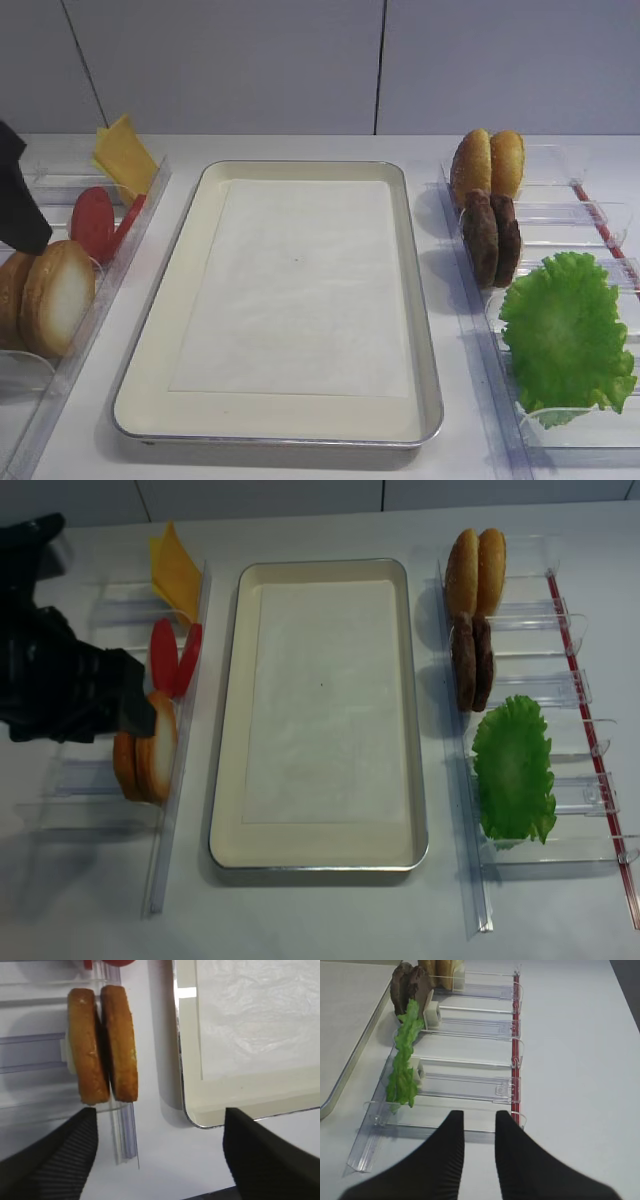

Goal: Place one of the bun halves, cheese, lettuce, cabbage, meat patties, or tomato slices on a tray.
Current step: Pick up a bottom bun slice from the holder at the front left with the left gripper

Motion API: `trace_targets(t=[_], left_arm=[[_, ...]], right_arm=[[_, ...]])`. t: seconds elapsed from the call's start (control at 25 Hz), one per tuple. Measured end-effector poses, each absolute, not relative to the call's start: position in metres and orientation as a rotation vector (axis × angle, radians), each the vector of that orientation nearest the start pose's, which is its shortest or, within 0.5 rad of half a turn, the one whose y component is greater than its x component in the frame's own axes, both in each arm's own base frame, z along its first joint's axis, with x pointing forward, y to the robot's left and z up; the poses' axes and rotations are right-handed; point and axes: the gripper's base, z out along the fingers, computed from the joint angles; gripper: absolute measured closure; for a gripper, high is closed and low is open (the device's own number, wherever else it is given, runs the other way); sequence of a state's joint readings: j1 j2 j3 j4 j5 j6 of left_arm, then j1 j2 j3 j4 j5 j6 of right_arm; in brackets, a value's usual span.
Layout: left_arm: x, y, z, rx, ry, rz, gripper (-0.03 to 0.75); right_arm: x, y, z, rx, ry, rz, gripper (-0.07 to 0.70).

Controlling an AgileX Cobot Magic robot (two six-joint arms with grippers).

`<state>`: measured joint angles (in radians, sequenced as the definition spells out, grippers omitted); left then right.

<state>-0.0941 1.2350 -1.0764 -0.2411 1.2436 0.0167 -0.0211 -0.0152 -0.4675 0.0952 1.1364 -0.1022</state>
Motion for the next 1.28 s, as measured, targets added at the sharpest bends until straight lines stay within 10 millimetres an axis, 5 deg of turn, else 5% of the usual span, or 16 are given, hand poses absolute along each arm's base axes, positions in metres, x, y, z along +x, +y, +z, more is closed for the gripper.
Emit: trace_targets(t=[0.4,1.28], left_arm=[[0.256,-0.068,0.309,0.133,2.945,-0.22,0.228],[0.268,-0.069,0.29,0.103,3.013,-0.164,0.228]], right_arm=[[-0.007,0.008,0.263,-0.094,2.131,0.043,0.444],[-0.007,0.008,0.263,-0.094,2.131,0.043,0.444]])
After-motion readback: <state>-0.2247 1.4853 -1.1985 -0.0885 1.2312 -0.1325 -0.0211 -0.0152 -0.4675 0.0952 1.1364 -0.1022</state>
